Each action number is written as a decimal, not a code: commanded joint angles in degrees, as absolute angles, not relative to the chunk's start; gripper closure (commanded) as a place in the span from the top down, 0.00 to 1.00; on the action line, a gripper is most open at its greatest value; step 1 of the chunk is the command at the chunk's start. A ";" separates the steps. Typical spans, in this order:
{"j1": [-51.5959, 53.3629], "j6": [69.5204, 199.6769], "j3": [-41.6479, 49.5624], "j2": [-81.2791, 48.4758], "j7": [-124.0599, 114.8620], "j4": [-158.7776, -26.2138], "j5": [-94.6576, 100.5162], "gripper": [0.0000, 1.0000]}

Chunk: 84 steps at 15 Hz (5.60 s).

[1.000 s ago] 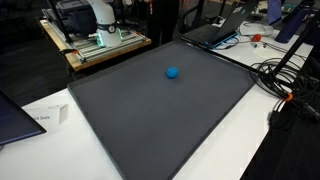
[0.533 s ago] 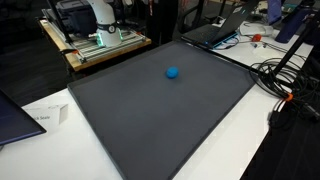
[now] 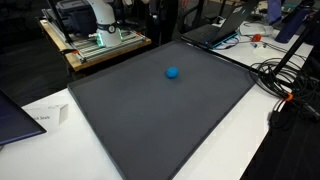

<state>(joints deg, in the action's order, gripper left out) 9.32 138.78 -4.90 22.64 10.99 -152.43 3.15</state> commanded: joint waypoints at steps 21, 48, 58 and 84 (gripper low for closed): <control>16.69 160.38 10.02 0.37 71.36 -153.05 -47.00 1.00; -5.20 116.45 2.53 -21.88 39.13 -111.36 -23.16 1.00; -3.22 100.67 0.13 -31.96 18.50 -92.51 -9.70 1.00; 19.79 79.95 1.55 -52.94 -19.42 -61.05 14.08 1.00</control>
<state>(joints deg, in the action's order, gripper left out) 17.49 80.45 0.95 -51.45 -16.53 -62.99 11.42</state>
